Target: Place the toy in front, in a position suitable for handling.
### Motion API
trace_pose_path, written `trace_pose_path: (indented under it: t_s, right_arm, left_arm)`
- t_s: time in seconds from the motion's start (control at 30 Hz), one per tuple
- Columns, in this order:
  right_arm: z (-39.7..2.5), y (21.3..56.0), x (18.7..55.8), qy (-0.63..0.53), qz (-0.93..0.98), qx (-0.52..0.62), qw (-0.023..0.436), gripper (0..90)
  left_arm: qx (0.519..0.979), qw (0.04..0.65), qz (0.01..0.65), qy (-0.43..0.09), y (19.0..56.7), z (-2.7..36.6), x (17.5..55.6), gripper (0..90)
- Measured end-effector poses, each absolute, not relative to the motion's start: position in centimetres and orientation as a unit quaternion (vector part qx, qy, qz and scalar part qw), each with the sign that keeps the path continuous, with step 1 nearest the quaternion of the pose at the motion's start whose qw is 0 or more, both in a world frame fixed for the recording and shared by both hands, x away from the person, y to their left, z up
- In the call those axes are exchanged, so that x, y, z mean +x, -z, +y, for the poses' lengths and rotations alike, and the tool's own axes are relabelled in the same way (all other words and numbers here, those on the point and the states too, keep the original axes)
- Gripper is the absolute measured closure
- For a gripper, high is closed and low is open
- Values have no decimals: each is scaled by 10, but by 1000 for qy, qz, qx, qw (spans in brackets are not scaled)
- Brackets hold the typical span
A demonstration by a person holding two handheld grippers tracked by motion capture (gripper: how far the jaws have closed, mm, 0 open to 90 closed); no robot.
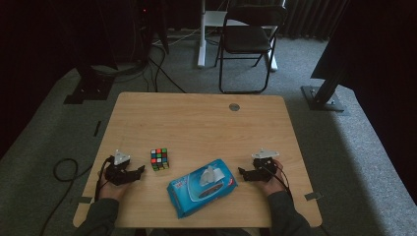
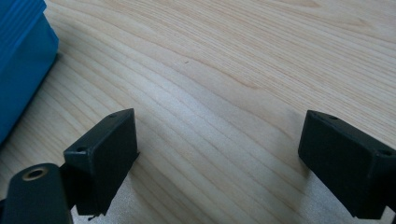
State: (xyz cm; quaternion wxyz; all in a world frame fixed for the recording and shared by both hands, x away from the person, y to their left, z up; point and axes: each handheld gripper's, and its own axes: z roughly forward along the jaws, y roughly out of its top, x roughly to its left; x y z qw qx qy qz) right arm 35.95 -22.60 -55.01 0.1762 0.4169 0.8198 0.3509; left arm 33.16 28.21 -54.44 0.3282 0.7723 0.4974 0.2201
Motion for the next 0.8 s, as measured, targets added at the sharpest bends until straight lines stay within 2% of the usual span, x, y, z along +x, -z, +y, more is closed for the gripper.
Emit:
trace_pose_path:
  t_s: [0.33, 0.6, 0.8]
  right_arm:
    - [-226, 550, 360, -353, 824, 409, 173, 115]
    - [-227, 550, 359, -354, 825, 406, 172, 120]
    - [-227, 550, 359, -354, 825, 406, 173, 120]
  left_arm:
    - [774, 329, 496, -219, 544, 282, 331, 288]
    - [767, 353, 498, -199, 542, 286, 331, 357]
    - [775, 374, 470, -196, 534, 277, 330, 317]
